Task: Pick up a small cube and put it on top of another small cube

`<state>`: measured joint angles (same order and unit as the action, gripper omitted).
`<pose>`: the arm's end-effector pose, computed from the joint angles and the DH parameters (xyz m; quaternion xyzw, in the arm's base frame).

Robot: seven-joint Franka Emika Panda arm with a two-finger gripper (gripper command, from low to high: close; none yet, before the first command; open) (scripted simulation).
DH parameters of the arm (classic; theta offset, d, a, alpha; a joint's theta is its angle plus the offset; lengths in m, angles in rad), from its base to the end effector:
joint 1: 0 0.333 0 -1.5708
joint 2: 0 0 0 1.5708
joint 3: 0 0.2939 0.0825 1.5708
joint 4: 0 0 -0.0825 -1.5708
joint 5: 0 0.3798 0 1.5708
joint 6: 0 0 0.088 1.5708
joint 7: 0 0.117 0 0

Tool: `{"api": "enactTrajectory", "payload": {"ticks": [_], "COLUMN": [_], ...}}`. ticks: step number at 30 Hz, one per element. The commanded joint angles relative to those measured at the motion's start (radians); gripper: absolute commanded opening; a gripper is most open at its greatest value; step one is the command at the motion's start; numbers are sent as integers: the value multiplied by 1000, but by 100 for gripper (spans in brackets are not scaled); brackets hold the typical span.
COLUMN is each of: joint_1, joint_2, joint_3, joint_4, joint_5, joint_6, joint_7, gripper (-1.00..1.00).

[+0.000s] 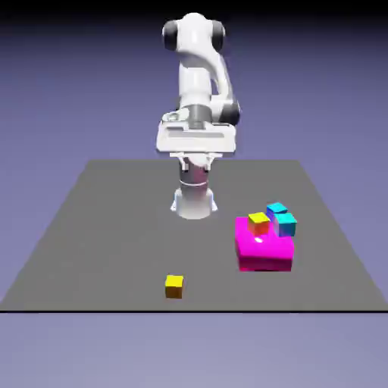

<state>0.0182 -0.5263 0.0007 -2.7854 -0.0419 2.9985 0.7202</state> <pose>0.4131 0.0108 0.4238 -0.8818 0.3031 -0.3406 0.1207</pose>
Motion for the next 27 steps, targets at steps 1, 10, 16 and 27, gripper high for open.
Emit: {"api": "enactTrajectory", "payload": {"ticks": [1,10,16,27], "joint_1": [5,51,82,138], "joint_2": [36,362,580,972], "joint_3": [1,6,9,15], "joint_4": [20,204,326,547], "joint_5": [-35,-348,-556,-933], "joint_6": [-32,-319,-511,-856], "joint_7": [-17,-173,-276,-464], "gripper": [0,0,0,0]}}
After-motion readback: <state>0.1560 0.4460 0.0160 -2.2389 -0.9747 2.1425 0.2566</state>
